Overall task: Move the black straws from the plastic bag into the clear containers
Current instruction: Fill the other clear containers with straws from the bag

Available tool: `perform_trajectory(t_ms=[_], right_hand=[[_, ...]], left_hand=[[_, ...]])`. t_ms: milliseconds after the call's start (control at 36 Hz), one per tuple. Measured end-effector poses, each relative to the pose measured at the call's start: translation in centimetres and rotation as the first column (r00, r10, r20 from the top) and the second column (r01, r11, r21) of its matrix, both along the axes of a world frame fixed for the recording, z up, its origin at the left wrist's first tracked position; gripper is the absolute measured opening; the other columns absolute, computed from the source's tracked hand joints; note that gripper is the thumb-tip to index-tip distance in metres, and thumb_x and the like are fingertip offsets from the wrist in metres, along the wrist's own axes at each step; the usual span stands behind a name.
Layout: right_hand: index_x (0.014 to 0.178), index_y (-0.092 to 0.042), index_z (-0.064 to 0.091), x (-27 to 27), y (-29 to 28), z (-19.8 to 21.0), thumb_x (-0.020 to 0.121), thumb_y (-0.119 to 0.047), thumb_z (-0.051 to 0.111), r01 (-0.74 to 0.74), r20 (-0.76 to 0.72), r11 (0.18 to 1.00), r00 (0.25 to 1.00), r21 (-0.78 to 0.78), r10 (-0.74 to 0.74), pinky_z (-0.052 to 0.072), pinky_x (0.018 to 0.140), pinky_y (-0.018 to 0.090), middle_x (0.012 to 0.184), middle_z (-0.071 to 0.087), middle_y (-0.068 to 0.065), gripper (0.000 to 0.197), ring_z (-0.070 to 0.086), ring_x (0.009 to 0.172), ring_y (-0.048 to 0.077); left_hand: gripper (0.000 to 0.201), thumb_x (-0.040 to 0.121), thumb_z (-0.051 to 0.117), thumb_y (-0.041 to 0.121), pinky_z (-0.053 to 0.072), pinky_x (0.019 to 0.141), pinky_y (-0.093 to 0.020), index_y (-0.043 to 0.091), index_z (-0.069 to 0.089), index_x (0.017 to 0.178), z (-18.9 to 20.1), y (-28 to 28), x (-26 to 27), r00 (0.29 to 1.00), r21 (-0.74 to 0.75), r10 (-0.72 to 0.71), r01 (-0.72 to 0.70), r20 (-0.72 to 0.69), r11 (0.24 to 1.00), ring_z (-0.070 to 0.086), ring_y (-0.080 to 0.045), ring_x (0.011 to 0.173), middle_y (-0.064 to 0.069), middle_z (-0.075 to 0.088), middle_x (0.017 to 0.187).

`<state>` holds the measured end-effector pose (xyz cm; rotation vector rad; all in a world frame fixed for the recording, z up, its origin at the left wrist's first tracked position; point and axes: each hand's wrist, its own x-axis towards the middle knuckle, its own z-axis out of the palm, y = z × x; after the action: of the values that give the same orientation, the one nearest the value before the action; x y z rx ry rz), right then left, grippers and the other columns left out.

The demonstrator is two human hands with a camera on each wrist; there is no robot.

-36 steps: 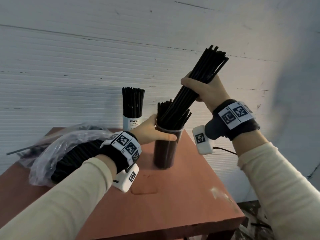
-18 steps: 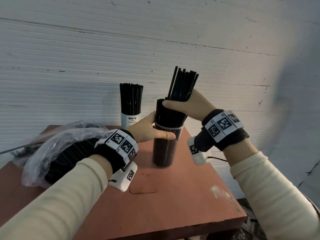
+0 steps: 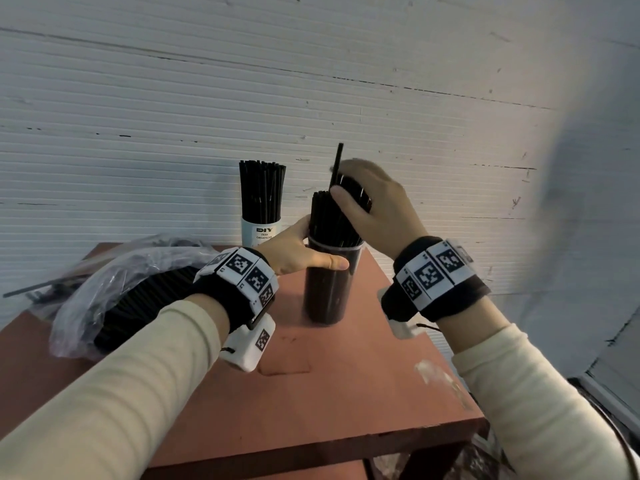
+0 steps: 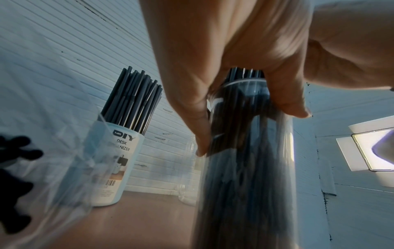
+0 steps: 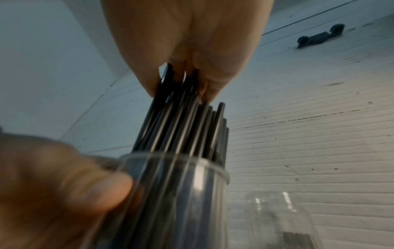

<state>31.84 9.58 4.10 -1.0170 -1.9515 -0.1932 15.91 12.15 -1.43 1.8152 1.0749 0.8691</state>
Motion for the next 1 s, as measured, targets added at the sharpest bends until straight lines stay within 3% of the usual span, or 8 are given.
perform_trajectory(t_ms=[83, 167, 278, 472, 583, 639, 833, 1000], right_hand=[[0.115, -0.009, 0.066, 0.0, -0.4, -0.6, 0.096, -0.025, 0.053, 0.017, 0.035, 1.0, 0.999, 0.024, -0.018, 0.031, 0.11, 0.024, 0.118, 0.065, 0.003, 0.028, 0.048, 0.125, 0.018], [0.11, -0.011, 0.068, 0.1, -1.0, 0.4, 0.093, -0.021, 0.058, -0.033, 0.006, 0.998, 0.999, 0.048, 0.033, 0.034, 0.097, 0.008, 0.112, 0.066, 0.001, 0.023, 0.056, 0.112, 0.013], [0.127, -0.011, 0.058, -0.2, -1.2, 1.3, 0.09, -0.017, 0.06, -0.127, -0.032, 0.991, 0.991, 0.041, 0.128, 0.044, 0.098, 0.02, 0.133, 0.048, -0.006, 0.037, 0.054, 0.116, 0.01], [0.132, -0.008, 0.053, -0.4, -0.8, -0.3, 0.096, -0.029, 0.05, -0.014, 0.189, 0.988, 0.981, -0.151, 0.043, 0.039, 0.103, 0.027, 0.13, 0.058, 0.005, 0.042, 0.053, 0.118, 0.016], [0.152, -0.01, 0.023, -0.7, -1.2, -0.1, 0.097, -0.024, 0.051, -0.064, 0.114, 0.996, 0.991, -0.068, 0.071, 0.014, 0.108, 0.005, 0.158, 0.024, 0.004, 0.063, 0.024, 0.143, 0.011], [0.153, -0.01, 0.016, -0.9, -1.3, 0.2, 0.098, -0.019, 0.048, -0.102, 0.121, 0.995, 0.987, -0.016, 0.103, 0.009, 0.112, 0.007, 0.161, 0.013, 0.004, 0.064, 0.014, 0.147, 0.01], [0.141, -0.017, 0.047, -0.8, -1.6, -0.7, 0.1, -0.029, 0.042, 0.078, 0.263, 0.992, 0.964, -0.104, -0.048, 0.038, 0.106, 0.032, 0.138, 0.054, 0.004, 0.042, 0.048, 0.127, 0.02], [0.147, -0.015, 0.035, -0.2, -2.0, -1.4, 0.102, -0.024, 0.039, 0.002, 0.162, 0.995, 0.987, -0.101, 0.014, 0.022, 0.114, 0.023, 0.152, 0.037, 0.001, 0.046, 0.031, 0.14, 0.012]], left_hand=[[0.081, 0.072, 0.086, 0.019, 0.034, 0.104, -0.026, 0.024, 0.043, 0.14, 0.0, 0.0, 0.1, 1.0, -0.003, 0.007, -0.007, 0.02, 1.0, 0.05, -0.009, 0.124, 0.008, 0.057, 0.131], [0.084, 0.07, 0.088, 0.02, 0.034, 0.107, -0.027, 0.027, 0.043, 0.14, -0.2, 0.0, 0.1, 0.999, -0.008, 0.022, -0.021, 0.033, 1.0, 0.05, -0.009, 0.125, 0.008, 0.058, 0.131], [0.088, 0.068, 0.089, 0.022, 0.033, 0.11, -0.03, 0.026, 0.041, 0.143, -0.3, 0.2, 0.2, 0.999, -0.021, 0.024, -0.024, 0.034, 1.0, 0.049, -0.01, 0.127, 0.007, 0.057, 0.133], [0.087, 0.067, 0.09, 0.023, 0.036, 0.111, -0.033, 0.025, 0.043, 0.141, -0.3, 0.2, 0.1, 0.999, -0.024, 0.011, -0.01, 0.035, 1.0, 0.052, -0.009, 0.123, 0.008, 0.06, 0.129], [0.092, 0.069, 0.088, 0.024, 0.032, 0.104, -0.026, 0.025, 0.038, 0.146, -0.2, 0.0, 0.1, 0.999, -0.019, 0.017, -0.016, 0.039, 1.0, 0.048, -0.007, 0.126, 0.008, 0.056, 0.135], [0.093, 0.069, 0.088, 0.024, 0.031, 0.103, -0.026, 0.025, 0.038, 0.147, -0.1, 0.0, 0.1, 0.999, -0.017, 0.015, -0.015, 0.038, 1.0, 0.047, -0.008, 0.126, 0.008, 0.055, 0.137], [0.083, 0.069, 0.088, 0.02, 0.039, 0.105, -0.028, 0.02, 0.044, 0.14, -0.1, -0.2, 0.1, 0.999, -0.013, 0.022, -0.021, 0.042, 1.0, 0.055, -0.009, 0.119, 0.006, 0.062, 0.125], [0.081, 0.071, 0.087, 0.021, 0.042, 0.096, -0.022, 0.018, 0.04, 0.138, -0.2, -0.3, 0.3, 0.998, -0.025, 0.046, -0.045, 0.046, 0.999, 0.055, -0.005, 0.113, 0.006, 0.059, 0.122]])
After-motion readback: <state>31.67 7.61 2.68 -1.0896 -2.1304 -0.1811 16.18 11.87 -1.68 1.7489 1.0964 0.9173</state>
